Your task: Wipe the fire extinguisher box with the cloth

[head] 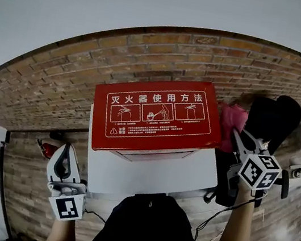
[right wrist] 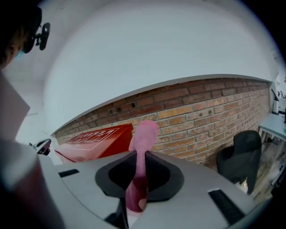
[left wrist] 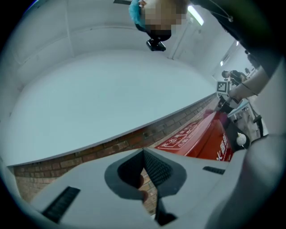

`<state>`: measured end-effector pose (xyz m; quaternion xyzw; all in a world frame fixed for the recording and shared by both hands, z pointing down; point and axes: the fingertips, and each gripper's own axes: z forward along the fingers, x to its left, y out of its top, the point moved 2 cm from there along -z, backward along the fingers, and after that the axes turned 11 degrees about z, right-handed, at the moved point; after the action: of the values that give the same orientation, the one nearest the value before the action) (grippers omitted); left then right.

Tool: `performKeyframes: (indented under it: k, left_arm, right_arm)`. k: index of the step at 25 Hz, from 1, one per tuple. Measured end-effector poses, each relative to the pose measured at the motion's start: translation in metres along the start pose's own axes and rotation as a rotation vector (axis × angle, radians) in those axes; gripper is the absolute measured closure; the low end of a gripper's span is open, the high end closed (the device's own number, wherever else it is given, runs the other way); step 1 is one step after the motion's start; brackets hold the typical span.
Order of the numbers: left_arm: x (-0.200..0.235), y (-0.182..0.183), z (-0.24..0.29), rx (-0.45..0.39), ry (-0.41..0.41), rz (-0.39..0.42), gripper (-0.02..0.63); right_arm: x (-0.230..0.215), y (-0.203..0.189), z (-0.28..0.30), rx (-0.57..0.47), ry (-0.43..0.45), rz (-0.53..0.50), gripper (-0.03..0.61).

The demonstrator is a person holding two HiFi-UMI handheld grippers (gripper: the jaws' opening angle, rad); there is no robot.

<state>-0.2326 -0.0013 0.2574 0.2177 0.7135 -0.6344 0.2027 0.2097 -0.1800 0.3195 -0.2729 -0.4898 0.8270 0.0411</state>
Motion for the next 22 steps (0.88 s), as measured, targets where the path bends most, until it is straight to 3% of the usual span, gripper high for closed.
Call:
performKeyframes:
  k: [7, 12, 17, 22]
  left_arm:
    - [0.015, 0.053, 0.031, -0.17, -0.152, 0.211, 0.592]
    - [-0.01, 0.096, 0.07, -0.326, -0.278, 0.37, 0.592]
    - [-0.055, 0.114, 0.107, -0.299, -0.438, 0.511, 0.592]
    - [-0.103, 0.137, 0.13, -0.258, -0.481, 0.647, 0.592]
  right_arm:
    - [0.013, -0.002, -0.043, -0.038, -0.115, 0.017, 0.517]
    - [0.017, -0.011, -0.067, -0.07, -0.136, 0.055, 0.517]
    - [0.013, -0.016, -0.074, -0.063, -0.102, 0.077, 0.517]
    - [-0.002, -0.011, -0.064, -0.05, 0.021, 0.132, 0.517]
